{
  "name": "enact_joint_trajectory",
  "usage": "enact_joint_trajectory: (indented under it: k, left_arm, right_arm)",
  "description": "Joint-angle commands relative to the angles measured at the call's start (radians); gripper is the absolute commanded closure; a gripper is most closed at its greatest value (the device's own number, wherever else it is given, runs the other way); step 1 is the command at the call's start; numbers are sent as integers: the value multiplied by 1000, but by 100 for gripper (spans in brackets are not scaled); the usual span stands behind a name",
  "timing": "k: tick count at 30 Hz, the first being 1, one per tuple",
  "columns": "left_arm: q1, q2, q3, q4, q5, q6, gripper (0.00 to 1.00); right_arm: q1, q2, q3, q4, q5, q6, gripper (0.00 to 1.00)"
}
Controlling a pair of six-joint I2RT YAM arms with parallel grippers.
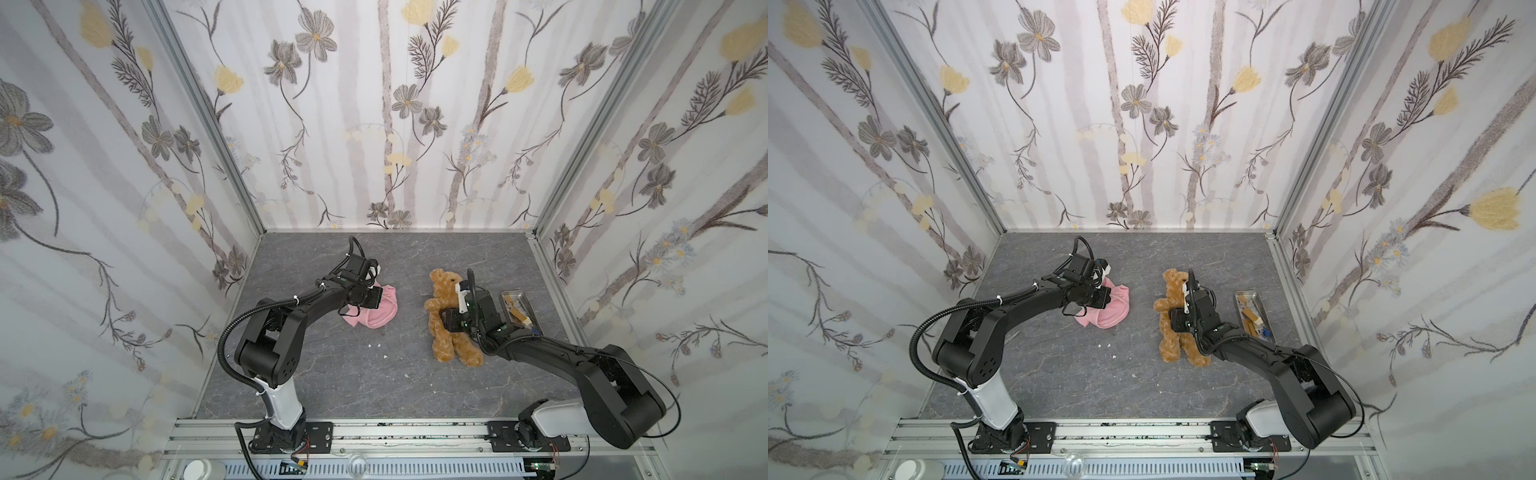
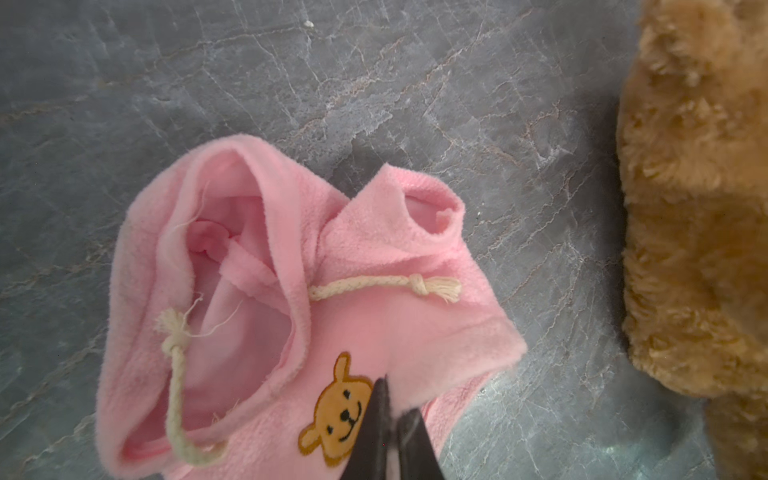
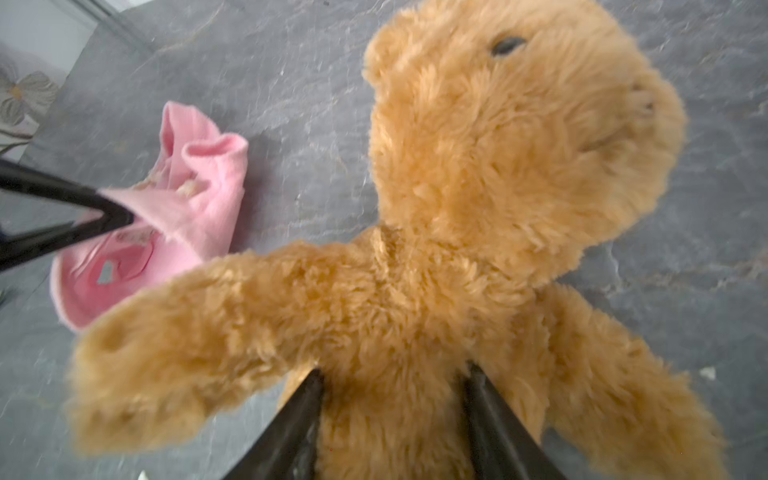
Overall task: Dress the teddy bear
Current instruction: 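Drag the teddy bear head-first toward the held hoodie with the right gripper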
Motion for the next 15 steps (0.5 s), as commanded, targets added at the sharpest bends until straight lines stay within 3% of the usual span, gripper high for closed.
enact_joint_trajectory:
  k: [1,4,8,15]
  left_arm:
    - [0,2,-6,40,30,-27,100]
    - [0,7,-12,53,37,-25,100]
    - [1,10,-3,56,41,-22,100]
    - [1,12,4,57,45,-15,100]
  right_arm:
    - [-6,-108,-33,-84,-22,-5,42]
    - [-48,-189,-10,-90,27,-13,25]
    - [-142,-128,71,-73,-1,22,2]
    - [-151,120,239,-56,-12,67,0]
